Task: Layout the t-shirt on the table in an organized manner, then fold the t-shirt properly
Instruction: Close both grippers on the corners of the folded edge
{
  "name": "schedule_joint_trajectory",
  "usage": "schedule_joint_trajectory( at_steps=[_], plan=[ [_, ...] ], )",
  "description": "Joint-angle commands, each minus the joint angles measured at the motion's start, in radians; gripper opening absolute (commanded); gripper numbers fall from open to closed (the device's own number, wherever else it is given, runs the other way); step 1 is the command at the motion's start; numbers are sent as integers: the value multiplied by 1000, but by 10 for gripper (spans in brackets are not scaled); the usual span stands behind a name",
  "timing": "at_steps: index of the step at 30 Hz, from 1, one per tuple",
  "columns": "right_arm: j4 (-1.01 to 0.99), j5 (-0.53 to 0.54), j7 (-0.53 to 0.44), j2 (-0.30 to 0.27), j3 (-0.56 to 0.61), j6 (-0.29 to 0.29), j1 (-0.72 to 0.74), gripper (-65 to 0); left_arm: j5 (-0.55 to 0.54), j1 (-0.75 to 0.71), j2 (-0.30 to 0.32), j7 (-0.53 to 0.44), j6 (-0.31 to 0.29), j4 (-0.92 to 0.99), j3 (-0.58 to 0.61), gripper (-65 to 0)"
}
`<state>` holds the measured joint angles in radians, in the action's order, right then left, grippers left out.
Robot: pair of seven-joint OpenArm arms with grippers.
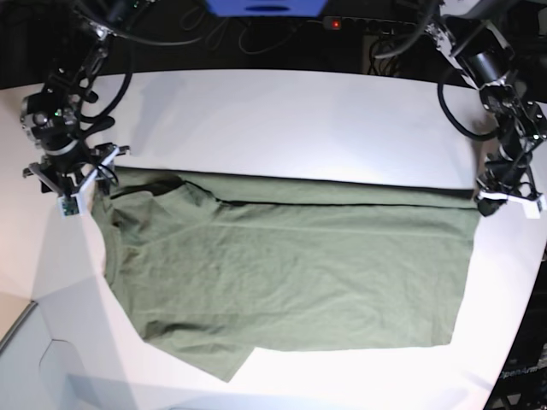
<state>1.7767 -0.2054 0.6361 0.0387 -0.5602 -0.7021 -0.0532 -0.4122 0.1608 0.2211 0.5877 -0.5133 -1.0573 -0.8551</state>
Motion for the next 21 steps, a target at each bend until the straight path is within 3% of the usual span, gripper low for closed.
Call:
schedule_joint_trajectory(
  at_steps=[1, 10, 16, 21],
  plan=[
    [30, 10, -20, -6, -2, 4, 9, -293, -30, 18, 22, -19, -5, -28, -2, -648],
    [36, 11, -19, 16, -80, 4, -10, -290, -43, 21, 28, 33, -5, -31, -2, -648],
    [7, 14, -19, 53, -68, 4, -38, -205, -41, 21, 28, 30, -5, -30, 3, -648],
    [-70, 13, -26, 43, -51, 4, -18, -202, -38, 19, 28, 30, -5, -30, 3, -648]
  ],
)
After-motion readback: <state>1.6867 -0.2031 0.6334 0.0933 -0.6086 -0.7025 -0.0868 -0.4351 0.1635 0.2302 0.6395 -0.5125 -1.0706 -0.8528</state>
